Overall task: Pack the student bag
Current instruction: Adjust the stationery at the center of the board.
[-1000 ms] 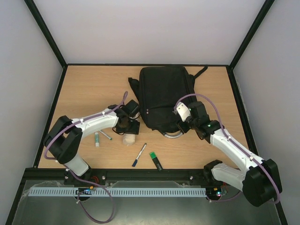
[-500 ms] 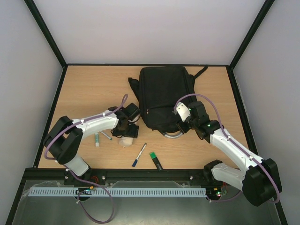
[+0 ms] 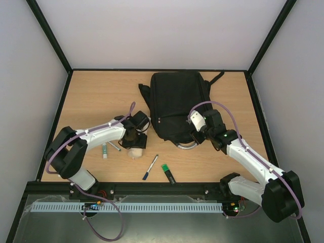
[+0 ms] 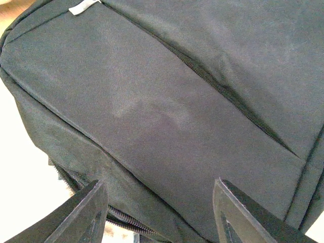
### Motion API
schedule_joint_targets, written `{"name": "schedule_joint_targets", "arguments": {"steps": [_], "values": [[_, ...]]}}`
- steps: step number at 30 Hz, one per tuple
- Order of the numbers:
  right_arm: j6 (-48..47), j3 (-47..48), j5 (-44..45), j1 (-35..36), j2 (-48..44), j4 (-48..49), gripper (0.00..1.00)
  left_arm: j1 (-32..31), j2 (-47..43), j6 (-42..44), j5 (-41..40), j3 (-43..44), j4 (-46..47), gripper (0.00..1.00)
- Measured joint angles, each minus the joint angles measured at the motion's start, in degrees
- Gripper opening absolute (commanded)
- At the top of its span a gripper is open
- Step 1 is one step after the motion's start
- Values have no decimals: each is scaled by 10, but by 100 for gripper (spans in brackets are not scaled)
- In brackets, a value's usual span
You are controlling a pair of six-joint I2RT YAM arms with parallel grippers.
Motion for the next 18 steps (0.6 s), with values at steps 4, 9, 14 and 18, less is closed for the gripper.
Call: {"name": "schedule_joint_targets", "arguments": {"steps": [4, 9, 14, 18], "values": [[-9, 3, -4, 0, 1, -16, 56, 0, -31, 7, 1, -3, 0, 63], [-46, 41, -28, 0, 24, -69, 56, 0, -101, 18, 9, -12, 5, 63], [-96, 79, -35, 0, 65, -106, 61, 0, -160, 37, 31, -18, 31, 62], [-133, 85, -31, 0, 93, -127, 63, 0, -189, 50, 61, -28, 56, 62]]}}
